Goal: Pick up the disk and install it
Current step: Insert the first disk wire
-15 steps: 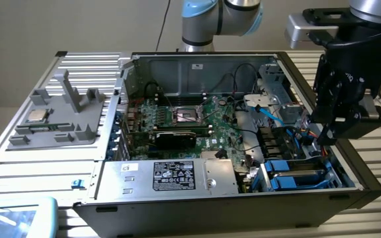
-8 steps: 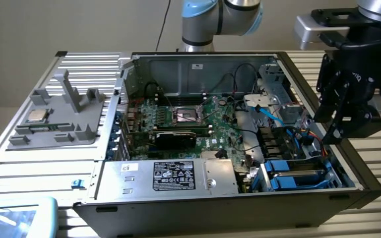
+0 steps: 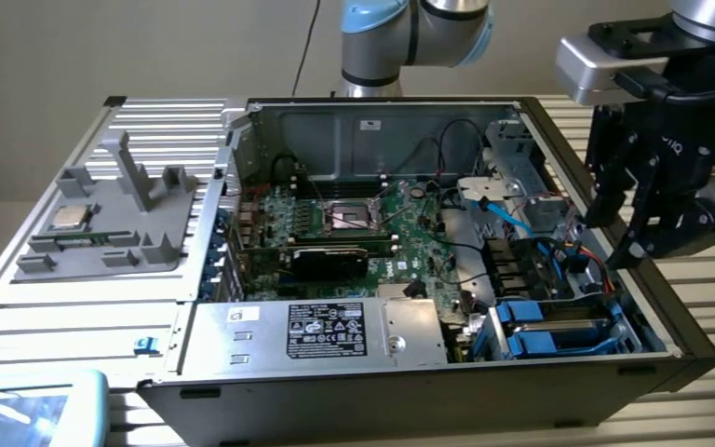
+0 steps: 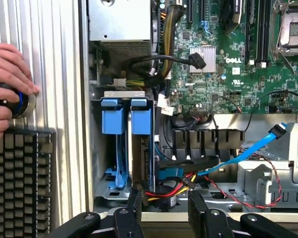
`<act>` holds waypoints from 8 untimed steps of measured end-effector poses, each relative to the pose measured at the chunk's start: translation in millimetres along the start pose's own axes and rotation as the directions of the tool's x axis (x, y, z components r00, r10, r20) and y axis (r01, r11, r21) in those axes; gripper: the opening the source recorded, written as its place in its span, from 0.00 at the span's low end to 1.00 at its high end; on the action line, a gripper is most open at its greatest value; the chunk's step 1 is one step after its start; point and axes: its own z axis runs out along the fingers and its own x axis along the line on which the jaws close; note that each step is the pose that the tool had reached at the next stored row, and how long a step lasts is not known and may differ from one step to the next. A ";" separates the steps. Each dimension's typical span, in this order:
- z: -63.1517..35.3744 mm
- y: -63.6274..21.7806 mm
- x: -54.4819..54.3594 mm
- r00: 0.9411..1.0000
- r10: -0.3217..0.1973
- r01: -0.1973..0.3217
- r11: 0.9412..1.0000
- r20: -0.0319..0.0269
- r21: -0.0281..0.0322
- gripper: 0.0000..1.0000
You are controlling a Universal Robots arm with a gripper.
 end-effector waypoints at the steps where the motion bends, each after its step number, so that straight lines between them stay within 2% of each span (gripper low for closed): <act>1: 0.0 0.0 0.0 1.000 -0.018 0.018 1.000 0.002 0.000 0.50; 4: 0.3 -0.1 0.0 0.998 -0.069 0.069 0.998 0.007 -0.003 0.50; 8: 0.6 0.1 0.0 0.993 -0.114 0.114 0.993 0.013 -0.020 0.50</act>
